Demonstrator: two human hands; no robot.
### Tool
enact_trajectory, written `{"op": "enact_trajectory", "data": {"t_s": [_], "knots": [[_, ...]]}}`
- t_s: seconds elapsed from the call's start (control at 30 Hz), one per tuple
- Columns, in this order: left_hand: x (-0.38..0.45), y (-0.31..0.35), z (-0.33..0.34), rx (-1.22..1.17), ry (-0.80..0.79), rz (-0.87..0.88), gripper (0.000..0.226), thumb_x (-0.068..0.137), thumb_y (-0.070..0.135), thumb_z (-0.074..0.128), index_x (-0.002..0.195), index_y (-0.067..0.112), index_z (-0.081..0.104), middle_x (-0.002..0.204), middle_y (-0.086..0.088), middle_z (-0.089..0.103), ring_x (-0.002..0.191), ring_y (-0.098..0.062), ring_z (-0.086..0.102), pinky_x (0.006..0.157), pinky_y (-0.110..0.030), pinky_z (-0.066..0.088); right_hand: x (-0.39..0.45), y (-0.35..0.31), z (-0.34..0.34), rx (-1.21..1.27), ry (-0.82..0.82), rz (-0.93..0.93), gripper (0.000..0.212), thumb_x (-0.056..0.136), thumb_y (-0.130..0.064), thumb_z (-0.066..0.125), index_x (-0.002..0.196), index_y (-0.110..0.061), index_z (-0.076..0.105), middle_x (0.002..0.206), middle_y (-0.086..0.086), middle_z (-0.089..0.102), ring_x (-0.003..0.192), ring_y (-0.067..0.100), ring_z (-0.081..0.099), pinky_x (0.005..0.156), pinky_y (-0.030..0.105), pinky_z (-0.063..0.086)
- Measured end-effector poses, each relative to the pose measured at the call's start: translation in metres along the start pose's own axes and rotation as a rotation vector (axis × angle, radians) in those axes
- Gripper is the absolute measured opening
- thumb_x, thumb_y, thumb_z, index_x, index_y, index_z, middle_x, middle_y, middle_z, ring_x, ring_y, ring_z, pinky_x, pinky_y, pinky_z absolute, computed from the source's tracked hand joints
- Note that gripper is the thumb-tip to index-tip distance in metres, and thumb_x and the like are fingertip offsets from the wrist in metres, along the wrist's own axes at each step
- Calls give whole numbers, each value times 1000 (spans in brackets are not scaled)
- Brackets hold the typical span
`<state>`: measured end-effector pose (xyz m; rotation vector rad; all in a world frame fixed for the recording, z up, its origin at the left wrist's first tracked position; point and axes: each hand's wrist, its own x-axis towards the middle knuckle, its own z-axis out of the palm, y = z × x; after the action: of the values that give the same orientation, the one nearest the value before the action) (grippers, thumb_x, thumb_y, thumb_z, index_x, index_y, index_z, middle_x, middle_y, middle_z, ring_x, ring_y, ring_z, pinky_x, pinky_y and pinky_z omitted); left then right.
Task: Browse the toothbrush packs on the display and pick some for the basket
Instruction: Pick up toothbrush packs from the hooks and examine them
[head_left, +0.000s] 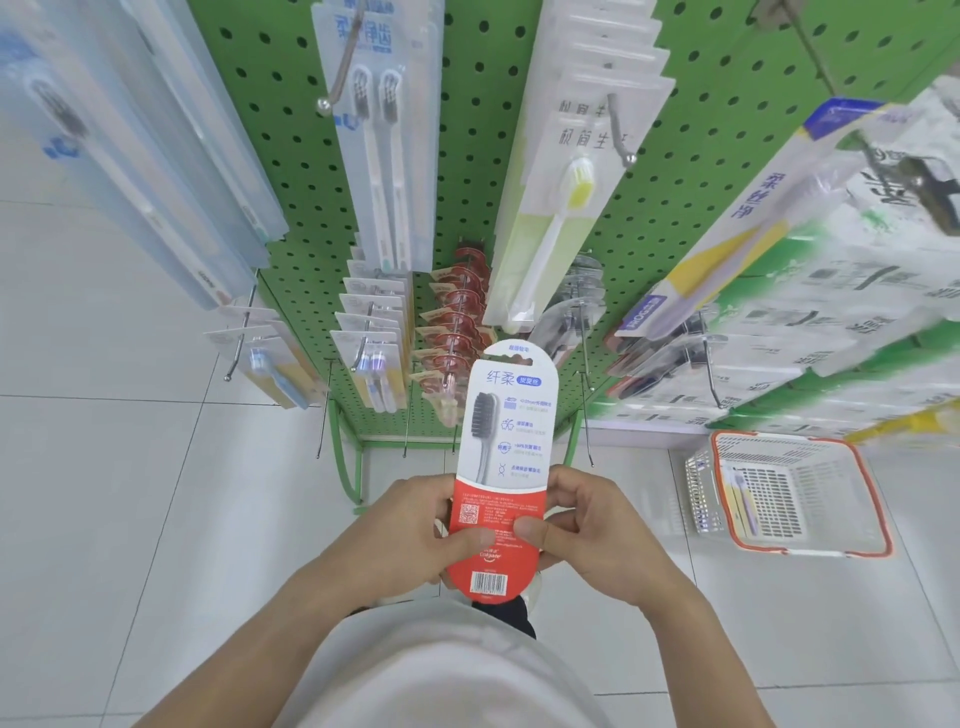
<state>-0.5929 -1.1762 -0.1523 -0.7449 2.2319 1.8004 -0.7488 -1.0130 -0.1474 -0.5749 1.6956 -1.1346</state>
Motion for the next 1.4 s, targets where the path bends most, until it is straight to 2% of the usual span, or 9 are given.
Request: {"op": "enact_trajectory", "data": {"t_s": [0.2, 0.37, 0.53, 0.67, 0.8, 0.93, 1.13, 1.27, 1.4], "knots": [[-1, 0, 2, -14, 7, -62, 29, 95, 41, 65, 122, 31, 67, 97, 10, 77, 79, -9, 74, 60, -24, 56, -5, -6, -2, -44, 7, 10, 28, 80, -4, 84, 103, -17, 73, 96, 6, 75, 74, 28, 75, 67, 40, 62], [-1, 11, 4, 201, 184, -43, 39, 87, 46, 74, 119, 44, 53, 101, 24, 69, 80, 1, 69, 72, -25, 59, -7, -8, 0, -44, 26, 8, 26, 78, -3, 85, 96, -20, 76, 96, 6, 77, 76, 32, 76, 73, 47, 63], [-2, 31, 5, 116, 547, 7, 73, 78, 57, 75, 138, 39, 37, 107, 26, 58, 77, 7, 64, 74, -28, 55, -10, -11, 5, -211, 53, -15, 18, 81, -10, 84, 88, -25, 77, 89, -4, 76, 69, 25, 74, 64, 37, 58], [2, 42, 14, 123, 541, 14, 105, 68, 75, 69, 152, 34, 21, 112, 28, 59, 99, 5, 64, 85, -36, 57, -7, -8, 21, -655, 272, -346, 11, 82, -26, 76, 89, -28, 68, 88, -21, 62, 60, 2, 63, 58, 26, 49], [5, 43, 19, -96, 443, 87, 79, 86, 59, 64, 151, 38, 25, 133, 25, 57, 116, 16, 54, 85, -18, 56, -6, -4, 29, -700, 318, -478, 26, 86, -32, 67, 113, -35, 69, 119, -23, 57, 79, 1, 66, 66, 34, 59], [5, 33, 29, -195, 500, 127, 27, 101, 37, 52, 116, 17, 63, 97, 6, 76, 99, -15, 73, 83, -44, 61, -6, -1, 23, -714, 287, -430, 52, 81, -34, 73, 132, -37, 64, 130, -19, 56, 97, 5, 63, 80, 37, 59], [12, 18, 21, -178, 517, 139, 47, 90, 54, 46, 103, 10, 58, 88, -23, 68, 80, -43, 65, 74, -60, 56, -8, -1, 18, -692, 267, -424, 51, 81, -29, 77, 130, -37, 64, 125, -23, 55, 108, 3, 60, 87, 32, 56], [14, 15, 19, -165, 415, 103, 15, 103, 24, 49, 111, 25, 63, 94, -3, 76, 85, -27, 72, 81, -58, 56, -10, -6, 15, -622, 405, -471, 42, 90, -30, 73, 129, -32, 60, 121, -19, 53, 109, 1, 58, 90, 30, 53], [16, 24, 23, -154, 332, 100, 20, 105, 15, 48, 114, 24, 62, 99, 1, 76, 91, -20, 73, 87, -54, 56, -8, -9, 10, -402, 477, -388, 71, 92, -29, 73, 150, -41, 36, 137, -23, 45, 122, 3, 55, 94, 33, 55]]}}
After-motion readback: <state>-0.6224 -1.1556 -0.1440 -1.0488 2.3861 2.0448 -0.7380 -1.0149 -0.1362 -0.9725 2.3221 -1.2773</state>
